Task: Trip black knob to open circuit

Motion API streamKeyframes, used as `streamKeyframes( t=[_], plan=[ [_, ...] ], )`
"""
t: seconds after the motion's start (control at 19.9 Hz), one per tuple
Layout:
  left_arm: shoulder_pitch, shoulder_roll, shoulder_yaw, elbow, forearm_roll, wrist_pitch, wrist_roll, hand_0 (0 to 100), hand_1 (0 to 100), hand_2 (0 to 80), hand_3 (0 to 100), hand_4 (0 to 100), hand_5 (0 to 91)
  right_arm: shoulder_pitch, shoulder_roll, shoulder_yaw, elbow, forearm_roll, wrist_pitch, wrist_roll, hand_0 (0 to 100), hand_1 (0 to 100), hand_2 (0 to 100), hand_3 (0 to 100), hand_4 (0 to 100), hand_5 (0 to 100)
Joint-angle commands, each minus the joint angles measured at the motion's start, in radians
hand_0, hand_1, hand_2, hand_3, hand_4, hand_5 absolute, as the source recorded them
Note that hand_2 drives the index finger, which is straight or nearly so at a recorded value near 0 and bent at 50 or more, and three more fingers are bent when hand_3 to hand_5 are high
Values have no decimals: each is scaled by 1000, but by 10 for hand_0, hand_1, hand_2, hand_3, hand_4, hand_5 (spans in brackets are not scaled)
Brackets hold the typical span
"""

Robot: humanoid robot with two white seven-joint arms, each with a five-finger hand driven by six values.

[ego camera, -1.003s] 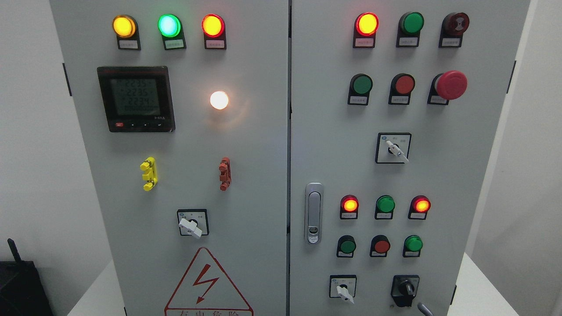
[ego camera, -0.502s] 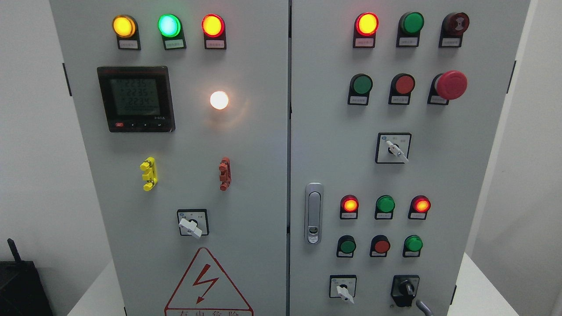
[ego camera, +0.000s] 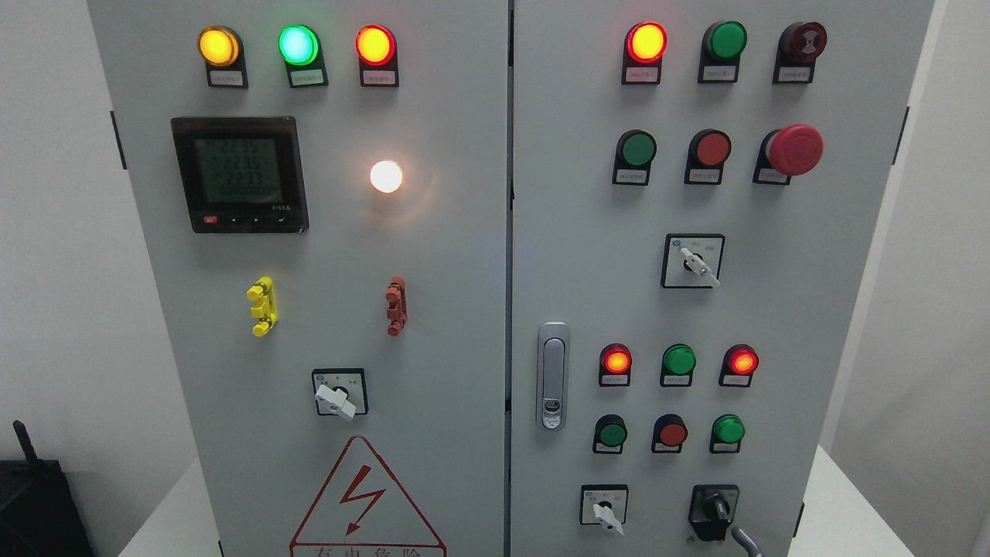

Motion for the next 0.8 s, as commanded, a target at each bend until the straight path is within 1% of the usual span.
streamKeyframes(
  t=[0.0, 0.25, 0.35, 0.75],
  plan=[
    [0, 0, 1, -16, 0, 0, 1, 120, 389, 0, 0, 0, 0, 1, 3, 28, -3, 2, 1, -1, 0, 0, 0, 1000, 1000, 1000],
    [0, 0, -1, -16, 0, 0, 1, 120, 389, 0, 0, 0, 0, 1, 6, 50, -4, 9, -1, -1, 0, 0, 0, 1000, 1000, 1000],
    [0, 0, 1, -16, 0, 0, 1, 120, 389, 0, 0, 0, 0, 1, 18, 50, -4, 9, -1, -1, 0, 0, 0, 1000, 1000, 1000],
    [0, 0, 1, -16, 0, 0, 1, 120, 389, 0, 0, 0, 0, -1, 18, 56, -7, 9, -2, -1, 0, 0, 1, 1000, 1000, 1000]
  ],
)
